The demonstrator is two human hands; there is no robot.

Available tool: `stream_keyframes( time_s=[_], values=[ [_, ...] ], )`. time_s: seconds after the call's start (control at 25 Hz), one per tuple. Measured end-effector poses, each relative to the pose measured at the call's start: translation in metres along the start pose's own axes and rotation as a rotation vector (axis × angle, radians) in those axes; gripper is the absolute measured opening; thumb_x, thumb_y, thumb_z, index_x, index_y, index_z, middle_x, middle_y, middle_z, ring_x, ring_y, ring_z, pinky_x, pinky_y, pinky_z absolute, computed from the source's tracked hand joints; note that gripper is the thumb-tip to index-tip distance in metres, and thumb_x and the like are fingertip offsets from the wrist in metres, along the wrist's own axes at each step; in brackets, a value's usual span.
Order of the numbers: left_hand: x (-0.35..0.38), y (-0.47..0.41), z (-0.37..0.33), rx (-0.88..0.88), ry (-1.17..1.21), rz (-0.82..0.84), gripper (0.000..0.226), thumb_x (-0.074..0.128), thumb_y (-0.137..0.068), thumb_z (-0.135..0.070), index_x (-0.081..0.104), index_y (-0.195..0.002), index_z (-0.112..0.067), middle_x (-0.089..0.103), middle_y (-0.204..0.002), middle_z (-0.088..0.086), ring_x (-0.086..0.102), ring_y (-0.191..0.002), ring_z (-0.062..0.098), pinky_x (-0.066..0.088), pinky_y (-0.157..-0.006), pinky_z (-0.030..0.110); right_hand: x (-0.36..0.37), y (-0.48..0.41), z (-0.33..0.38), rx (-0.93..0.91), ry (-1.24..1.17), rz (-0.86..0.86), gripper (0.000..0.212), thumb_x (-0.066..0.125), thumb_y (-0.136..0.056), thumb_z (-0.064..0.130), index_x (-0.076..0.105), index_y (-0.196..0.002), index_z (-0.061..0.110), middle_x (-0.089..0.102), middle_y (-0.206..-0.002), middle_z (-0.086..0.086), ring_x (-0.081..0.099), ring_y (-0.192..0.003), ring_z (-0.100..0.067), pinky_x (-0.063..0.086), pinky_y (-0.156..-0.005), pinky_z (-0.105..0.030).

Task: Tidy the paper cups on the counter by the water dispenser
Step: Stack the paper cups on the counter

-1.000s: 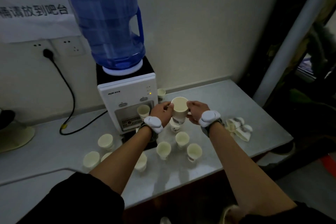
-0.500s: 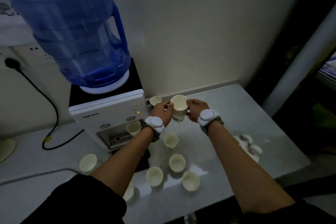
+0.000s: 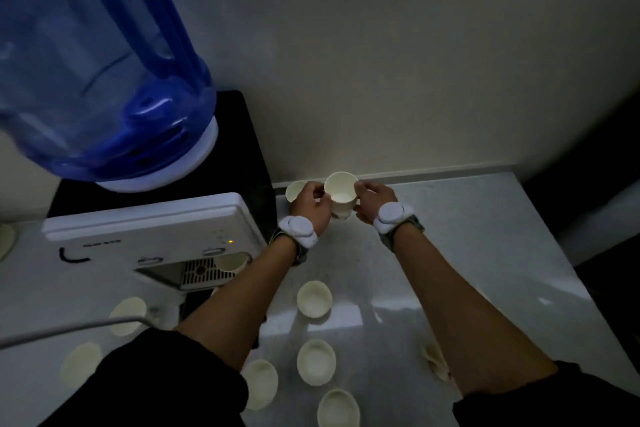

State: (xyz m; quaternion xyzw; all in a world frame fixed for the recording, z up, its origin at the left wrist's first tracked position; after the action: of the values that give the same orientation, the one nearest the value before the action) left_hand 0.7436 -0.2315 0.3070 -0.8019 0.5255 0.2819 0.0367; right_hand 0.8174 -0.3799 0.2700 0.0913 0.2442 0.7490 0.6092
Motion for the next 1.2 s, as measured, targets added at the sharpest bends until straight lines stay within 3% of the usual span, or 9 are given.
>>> stream_keyframes(
  time_s=[0.28,0.48,0.68,0.88,1.04,1.2],
  values=[
    [0.025,-0.046,0.024,-0.040,-0.023,-0.028,0.029,0.055,-0.093,-0.015,0.063,-0.120,-0.005,0.068,-0.119,0.014,0.063,-0.111,0.028,0.047,-0.093,0.029,0.013,-0.061,-0.024,0.057,-0.026,0.039,0.030,0.055,-0.094,0.026,0.064,-0.118,0.010,0.066,-0.116,-0.026,0.063,-0.107,-0.046,0.047,-0.071,-0.036],
    [0.036,-0.060,0.033,-0.014,-0.021,-0.029,0.029,0.058,-0.090,-0.009,0.062,-0.118,-0.001,0.067,-0.119,0.019,0.063,-0.112,0.032,0.051,-0.096,0.040,0.019,-0.085,-0.033,0.058,-0.005,0.047,0.030,0.056,-0.093,0.026,0.065,-0.117,0.011,0.064,-0.100,-0.016,0.064,-0.084,-0.033,0.049,-0.061,-0.033],
    [0.038,-0.067,0.034,0.034,-0.067,-0.029,0.028,0.058,-0.090,-0.007,0.063,-0.118,-0.001,0.066,-0.121,0.020,0.060,-0.115,0.033,0.048,-0.099,0.042,0.027,-0.098,-0.038,0.069,-0.002,0.057,0.029,0.058,-0.092,0.027,0.065,-0.116,0.012,0.064,-0.096,-0.012,0.063,-0.082,-0.031,0.053,-0.072,-0.038],
    [0.039,-0.073,0.041,0.018,-0.044,-0.022,0.033,0.056,-0.091,-0.003,0.059,-0.123,0.000,0.064,-0.124,0.018,0.059,-0.118,0.032,0.046,-0.102,0.041,0.034,-0.105,-0.039,0.066,0.020,0.060,0.034,0.057,-0.094,0.025,0.062,-0.122,0.007,0.065,-0.111,-0.021,0.062,-0.091,-0.033,0.056,-0.088,-0.050],
    [0.038,-0.072,0.042,0.002,-0.034,-0.040,0.036,0.053,-0.089,0.002,0.058,-0.125,-0.001,0.064,-0.123,0.018,0.059,-0.116,0.032,0.046,-0.102,0.041,0.035,-0.104,-0.037,0.057,-0.005,0.056,0.037,0.055,-0.095,0.023,0.059,-0.125,0.003,0.064,-0.113,-0.022,0.060,-0.090,-0.031,0.054,-0.085,-0.046],
    [0.035,-0.067,0.041,0.021,-0.028,-0.042,0.037,0.052,-0.088,0.003,0.057,-0.124,0.000,0.063,-0.123,0.019,0.059,-0.116,0.033,0.047,-0.101,0.038,0.032,-0.099,-0.035,0.057,0.020,0.067,0.036,0.055,-0.095,0.026,0.059,-0.123,0.003,0.063,-0.123,-0.023,0.063,-0.106,-0.037,0.051,-0.098,-0.051]
  ],
)
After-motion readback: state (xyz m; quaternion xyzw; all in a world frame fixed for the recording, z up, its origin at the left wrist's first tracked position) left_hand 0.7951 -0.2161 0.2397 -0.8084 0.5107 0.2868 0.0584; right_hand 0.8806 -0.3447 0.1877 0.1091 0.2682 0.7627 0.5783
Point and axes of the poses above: each hand's wrist, its own y-axis away from the middle knuckle, its own x-axis out of the palm, z = x × y, the point moved 9 cm from there along -y, towards the middle knuckle
